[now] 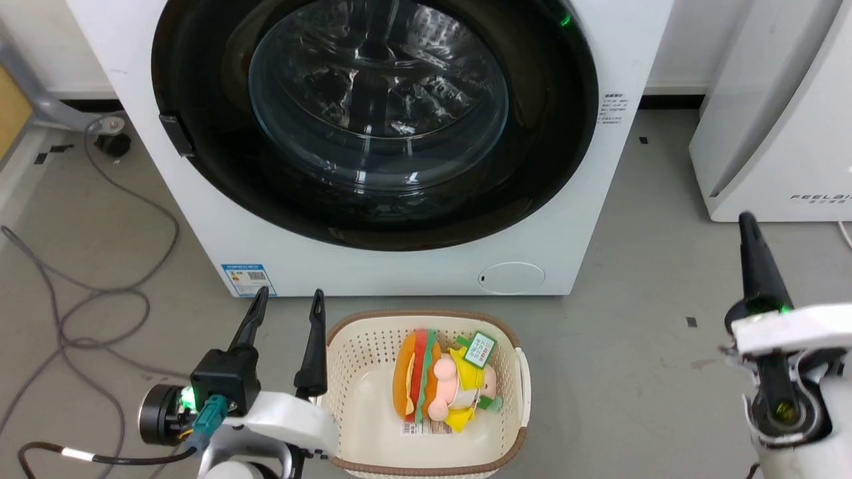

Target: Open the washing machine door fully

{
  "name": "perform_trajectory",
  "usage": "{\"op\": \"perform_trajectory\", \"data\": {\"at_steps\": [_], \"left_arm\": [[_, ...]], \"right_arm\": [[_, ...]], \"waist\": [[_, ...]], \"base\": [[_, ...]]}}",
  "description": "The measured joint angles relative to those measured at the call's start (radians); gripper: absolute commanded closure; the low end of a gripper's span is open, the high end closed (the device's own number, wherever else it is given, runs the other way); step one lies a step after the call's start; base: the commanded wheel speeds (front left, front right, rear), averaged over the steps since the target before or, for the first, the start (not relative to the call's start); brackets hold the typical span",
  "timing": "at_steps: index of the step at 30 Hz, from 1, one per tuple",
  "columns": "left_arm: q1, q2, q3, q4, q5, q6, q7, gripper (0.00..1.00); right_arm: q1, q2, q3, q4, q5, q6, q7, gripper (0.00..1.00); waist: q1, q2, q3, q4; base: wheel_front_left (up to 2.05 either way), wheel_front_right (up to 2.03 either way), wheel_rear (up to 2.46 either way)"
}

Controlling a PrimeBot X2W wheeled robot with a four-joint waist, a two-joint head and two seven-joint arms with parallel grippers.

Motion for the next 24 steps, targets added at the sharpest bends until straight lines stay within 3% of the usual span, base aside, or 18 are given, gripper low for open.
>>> {"op": "perform_trajectory", "data": {"at_steps": [24], "left_arm": [[-0.094, 0.000, -0.050, -0.049, -0.019, 0.000, -0.048, 0.00]], "right_arm": [[-0.545, -0.193, 0.213, 0.367, 0.384, 0.000, 0.088, 1.00]], "waist": [[0.0001, 0.0000, 0.132, 0.019]], "base": [[0.00, 0.00, 0.00]]}}
